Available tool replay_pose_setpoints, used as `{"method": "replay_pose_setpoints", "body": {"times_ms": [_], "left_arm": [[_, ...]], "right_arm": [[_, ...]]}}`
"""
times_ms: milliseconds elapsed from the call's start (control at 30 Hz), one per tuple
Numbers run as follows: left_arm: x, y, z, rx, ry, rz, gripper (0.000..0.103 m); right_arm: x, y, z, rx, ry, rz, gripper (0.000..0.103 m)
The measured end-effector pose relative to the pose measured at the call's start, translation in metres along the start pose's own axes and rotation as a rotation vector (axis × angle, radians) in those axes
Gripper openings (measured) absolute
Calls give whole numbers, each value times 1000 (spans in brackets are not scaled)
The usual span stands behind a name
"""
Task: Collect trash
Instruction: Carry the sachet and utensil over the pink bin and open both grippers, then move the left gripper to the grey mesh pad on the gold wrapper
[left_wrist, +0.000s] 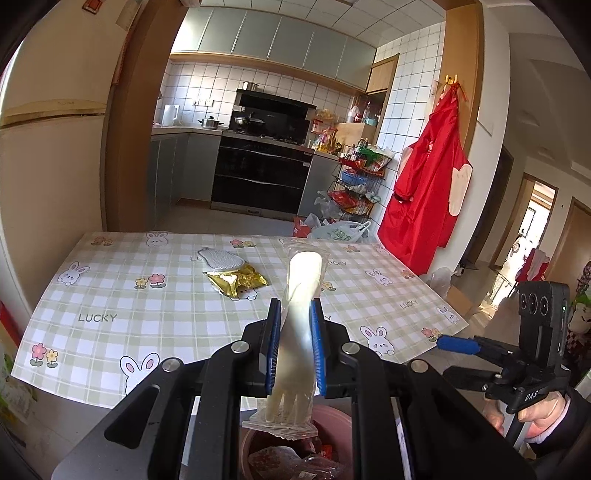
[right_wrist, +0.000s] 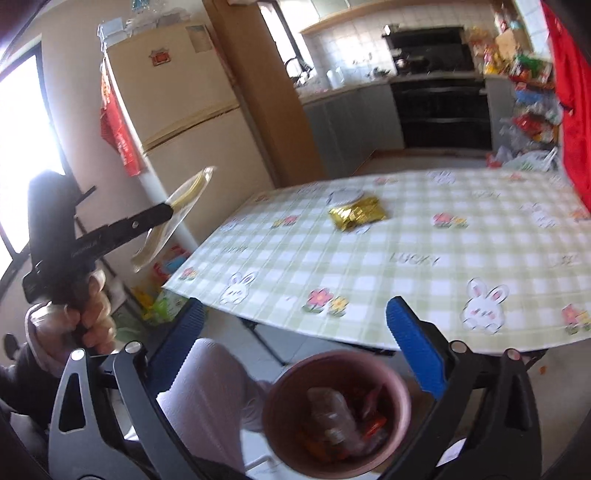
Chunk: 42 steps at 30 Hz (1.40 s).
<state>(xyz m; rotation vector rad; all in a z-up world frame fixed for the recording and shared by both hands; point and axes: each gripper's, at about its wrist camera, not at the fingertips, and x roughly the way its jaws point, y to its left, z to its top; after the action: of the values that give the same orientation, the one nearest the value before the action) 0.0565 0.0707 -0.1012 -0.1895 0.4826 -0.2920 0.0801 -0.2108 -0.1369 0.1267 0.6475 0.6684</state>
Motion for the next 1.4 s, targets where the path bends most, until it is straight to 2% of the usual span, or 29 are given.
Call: {"method": "replay_pose_setpoints", "body": {"times_ms": [133,267,400,567,867,933,1067,1267,1333,1400], "left_arm": [[6,-4,-6,-4,22,-27,16],[13,-10,-16,-8,55,-65,16],[21,-20,-29,-4,90,-100,16],[28,-33,-42,14,132,-122,16],[31,-38,-42,9,160,-161,18],[29,-39,-41,8,155,-174,29],[26,-41,-39,20,139,-166,39],[22,-35,-36,13,105,-111,68],[20,-32,-34,8,92,-80,83],[20,-27,-33,-3,84,-47,92]], "right_arm": [[-8,-3,6,-43,-50,-113,98],[-17,-10,7,-39,-115,-169,98],[-22,-20,9,-7,-142,-174,98],[-19,-26,8,8,-123,-182,98],[-18,-29,7,31,-121,-182,98],[-18,-29,7,31,-119,-183,98],[-17,-29,6,32,-110,-183,98],[-16,-29,5,32,-106,-186,98],[-15,-30,5,34,-102,-187,98],[-14,-30,5,36,-95,-191,98]]}}
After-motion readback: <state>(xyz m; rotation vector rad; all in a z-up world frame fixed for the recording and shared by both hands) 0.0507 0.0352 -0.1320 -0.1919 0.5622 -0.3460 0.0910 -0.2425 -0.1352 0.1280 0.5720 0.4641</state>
